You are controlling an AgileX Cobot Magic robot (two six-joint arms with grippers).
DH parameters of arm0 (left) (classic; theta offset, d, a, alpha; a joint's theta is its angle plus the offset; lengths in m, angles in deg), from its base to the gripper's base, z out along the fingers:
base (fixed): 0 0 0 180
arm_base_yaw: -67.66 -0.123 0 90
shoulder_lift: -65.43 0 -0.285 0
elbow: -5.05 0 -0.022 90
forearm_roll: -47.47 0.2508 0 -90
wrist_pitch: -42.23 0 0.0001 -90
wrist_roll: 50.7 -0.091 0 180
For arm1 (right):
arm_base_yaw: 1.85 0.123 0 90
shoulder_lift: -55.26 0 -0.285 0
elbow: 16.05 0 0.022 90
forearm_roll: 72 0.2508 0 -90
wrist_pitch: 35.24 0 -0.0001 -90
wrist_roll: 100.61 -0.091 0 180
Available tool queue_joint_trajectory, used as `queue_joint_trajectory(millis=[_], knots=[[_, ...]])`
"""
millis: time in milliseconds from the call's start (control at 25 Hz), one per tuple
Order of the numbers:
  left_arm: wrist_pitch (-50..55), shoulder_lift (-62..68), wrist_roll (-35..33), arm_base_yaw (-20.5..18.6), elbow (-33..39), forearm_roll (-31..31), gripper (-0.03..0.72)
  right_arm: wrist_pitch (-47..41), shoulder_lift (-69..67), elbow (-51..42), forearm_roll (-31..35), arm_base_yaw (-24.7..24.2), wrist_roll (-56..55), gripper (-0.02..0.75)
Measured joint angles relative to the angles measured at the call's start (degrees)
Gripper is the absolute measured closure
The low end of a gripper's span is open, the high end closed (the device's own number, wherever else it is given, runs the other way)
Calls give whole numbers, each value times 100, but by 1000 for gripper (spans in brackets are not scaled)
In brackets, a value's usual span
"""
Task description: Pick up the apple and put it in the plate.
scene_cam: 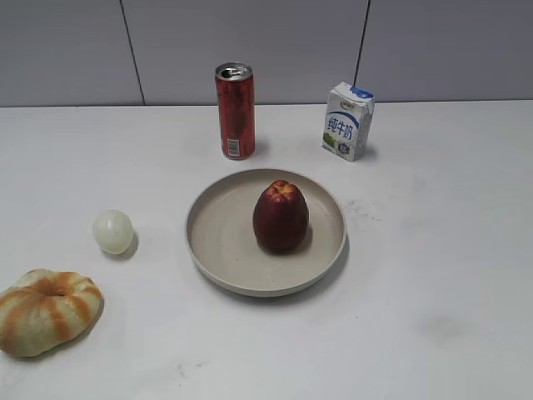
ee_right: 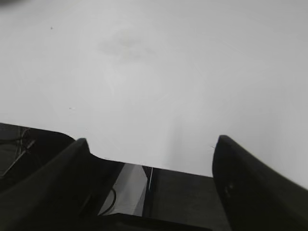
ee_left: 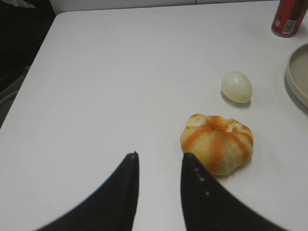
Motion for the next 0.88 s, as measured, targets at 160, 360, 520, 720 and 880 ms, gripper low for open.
queue_joint_trajectory(millis=[160, 360, 520, 720, 880], knots=[[0, 0, 0, 0, 0, 0, 452, 0, 1024, -480, -141, 0, 0, 148], [0, 0, 0, 0, 0, 0, 452, -12, 2148, -508, -173, 0, 0, 148], [0, 0, 0, 0, 0, 0, 452, -26, 2851, -511, -184, 0, 0, 148], [0, 0, 0, 0, 0, 0, 452, -43, 3614, -511, -185, 0, 0, 148], [0, 0, 0, 0, 0, 0, 452, -43, 4065, -511, -203, 0, 0, 148]])
